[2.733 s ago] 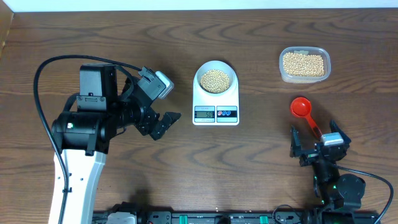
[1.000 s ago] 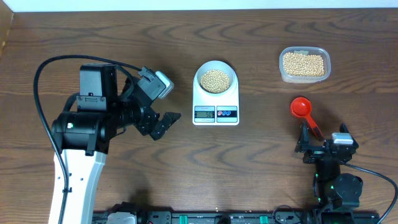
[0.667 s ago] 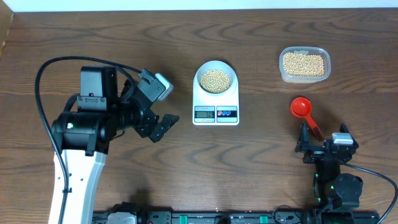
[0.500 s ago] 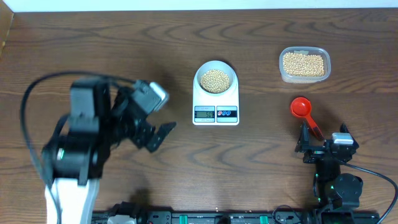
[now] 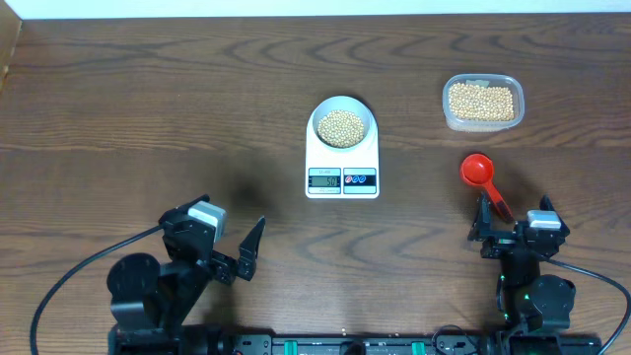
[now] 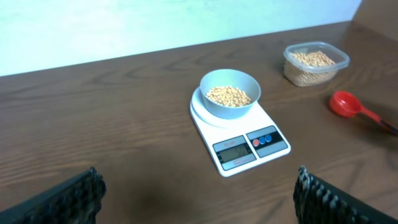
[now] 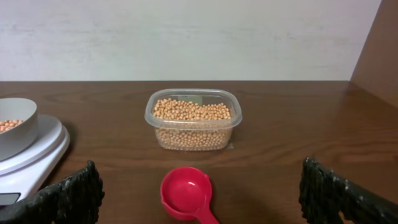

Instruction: Scoop item into bowl and weigh 50g on scale

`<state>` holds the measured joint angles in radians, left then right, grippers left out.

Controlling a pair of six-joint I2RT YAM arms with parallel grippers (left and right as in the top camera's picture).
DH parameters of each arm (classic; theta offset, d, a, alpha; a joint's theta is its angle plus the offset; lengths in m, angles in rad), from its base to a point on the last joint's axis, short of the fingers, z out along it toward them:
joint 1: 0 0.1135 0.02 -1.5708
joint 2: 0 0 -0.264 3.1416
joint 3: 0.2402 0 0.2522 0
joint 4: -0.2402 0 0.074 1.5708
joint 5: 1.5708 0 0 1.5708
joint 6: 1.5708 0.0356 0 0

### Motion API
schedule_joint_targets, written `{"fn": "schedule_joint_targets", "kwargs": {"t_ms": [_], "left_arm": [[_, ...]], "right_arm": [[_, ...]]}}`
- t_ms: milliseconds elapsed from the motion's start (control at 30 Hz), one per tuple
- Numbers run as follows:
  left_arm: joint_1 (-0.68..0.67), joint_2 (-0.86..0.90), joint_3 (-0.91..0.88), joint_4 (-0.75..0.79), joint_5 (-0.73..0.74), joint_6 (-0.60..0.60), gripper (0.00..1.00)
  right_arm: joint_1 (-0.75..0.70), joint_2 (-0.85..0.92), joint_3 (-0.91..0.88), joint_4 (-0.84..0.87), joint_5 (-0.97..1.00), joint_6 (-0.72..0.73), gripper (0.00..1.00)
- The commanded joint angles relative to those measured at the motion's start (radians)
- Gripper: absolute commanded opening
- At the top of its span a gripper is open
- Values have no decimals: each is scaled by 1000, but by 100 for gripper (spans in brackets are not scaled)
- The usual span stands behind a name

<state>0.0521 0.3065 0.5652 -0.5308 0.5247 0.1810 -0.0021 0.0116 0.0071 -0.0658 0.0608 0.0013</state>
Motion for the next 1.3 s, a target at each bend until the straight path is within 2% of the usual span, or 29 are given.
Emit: {"fn": "schedule_joint_targets", "kwargs": {"t_ms": [0, 133, 700, 1167, 1267], "left_arm": [[10, -56, -58, 60, -77, -146, 99], [10, -92, -127, 129, -162, -194, 99], [12, -306, -472, 410, -286, -247, 99], [12, -306, -561, 484, -356, -247, 99], [12, -306, -561, 469, -407, -327, 99]], "right_arm": [[9, -7, -2, -3, 8, 17, 99], [9, -7, -2, -3, 8, 17, 99], [9, -7, -2, -3, 8, 17, 99], [9, -7, -2, -3, 8, 17, 99], [9, -7, -2, -3, 8, 17, 99]]}}
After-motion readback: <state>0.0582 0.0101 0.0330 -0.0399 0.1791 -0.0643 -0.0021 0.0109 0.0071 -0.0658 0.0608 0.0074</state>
